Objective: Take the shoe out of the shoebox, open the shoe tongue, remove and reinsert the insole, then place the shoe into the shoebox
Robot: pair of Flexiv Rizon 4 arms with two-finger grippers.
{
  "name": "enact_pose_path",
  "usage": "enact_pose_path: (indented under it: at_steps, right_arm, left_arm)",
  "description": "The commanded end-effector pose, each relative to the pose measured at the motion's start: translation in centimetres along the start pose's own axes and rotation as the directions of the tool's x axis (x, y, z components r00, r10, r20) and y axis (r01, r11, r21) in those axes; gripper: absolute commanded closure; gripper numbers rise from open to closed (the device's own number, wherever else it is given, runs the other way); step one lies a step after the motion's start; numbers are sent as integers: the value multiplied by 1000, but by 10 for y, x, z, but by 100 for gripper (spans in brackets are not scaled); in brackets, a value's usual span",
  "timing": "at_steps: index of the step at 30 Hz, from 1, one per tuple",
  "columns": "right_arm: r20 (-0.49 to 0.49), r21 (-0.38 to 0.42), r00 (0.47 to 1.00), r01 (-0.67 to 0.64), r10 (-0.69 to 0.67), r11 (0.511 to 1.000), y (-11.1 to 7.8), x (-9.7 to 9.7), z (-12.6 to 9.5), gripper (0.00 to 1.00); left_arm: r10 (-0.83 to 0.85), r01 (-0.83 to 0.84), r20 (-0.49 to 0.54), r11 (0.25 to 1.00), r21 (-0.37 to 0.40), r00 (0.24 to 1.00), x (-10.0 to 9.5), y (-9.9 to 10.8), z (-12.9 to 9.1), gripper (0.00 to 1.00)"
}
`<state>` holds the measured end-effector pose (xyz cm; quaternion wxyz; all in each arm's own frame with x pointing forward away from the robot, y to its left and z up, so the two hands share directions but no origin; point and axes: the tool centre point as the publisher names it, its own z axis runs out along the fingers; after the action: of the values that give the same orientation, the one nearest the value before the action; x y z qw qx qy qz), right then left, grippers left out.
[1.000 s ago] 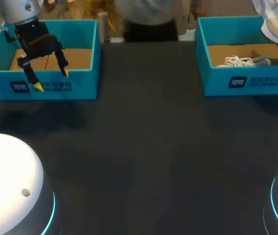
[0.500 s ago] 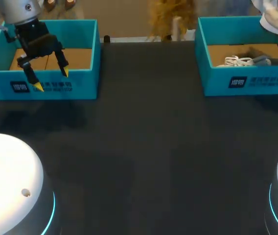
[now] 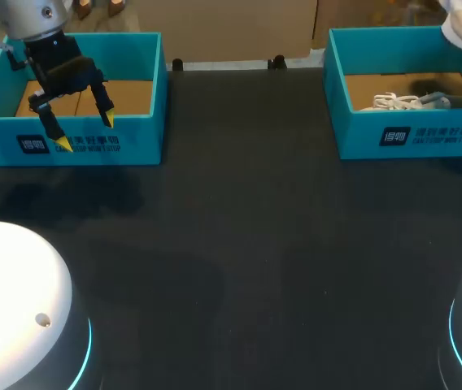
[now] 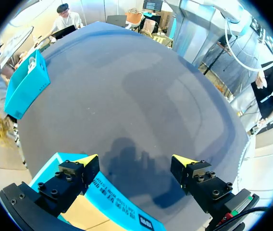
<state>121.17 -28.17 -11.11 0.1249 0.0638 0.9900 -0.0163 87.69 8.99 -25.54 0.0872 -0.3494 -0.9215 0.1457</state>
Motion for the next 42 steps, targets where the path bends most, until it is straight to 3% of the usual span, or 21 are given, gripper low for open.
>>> enact_pose_path:
  at_steps: [1,3,7,8,27,32,37,42]
  right_arm:
    - [-9,68,954,-299,301,952,-8,13,-1,100]
    - [-13,60,911,-411,412,910,-16,24,2,100]
    - [-21,143,750,-653,662,744,-32,46,7,100]
    - [-53,115,719,-685,693,719,-36,51,9,100]
    - [-53,115,719,-685,693,719,-36,51,9,100]
    - [-83,114,554,-821,828,560,-52,60,20,100]
    - [-94,115,479,-865,873,488,-64,72,23,100]
    - [-52,148,407,-900,912,411,-64,82,31,100]
  left_arm:
    - [0,0,0,1000,-2,1000,0,0,0,0]
    - [0,0,0,1000,-2,1000,0,0,0,0]
    - [0,0,0,1000,-2,1000,0,0,0,0]
    - [0,0,0,1000,-2,1000,0,0,0,0]
    - [0,0,0,1000,-2,1000,0,0,0,0]
    - [0,0,0,1000,-2,1000,0,0,0,0]
    - [0,0,0,1000,-2,1000,0,0,0,0]
    - [0,0,0,1000,-2,1000,0,0,0,0]
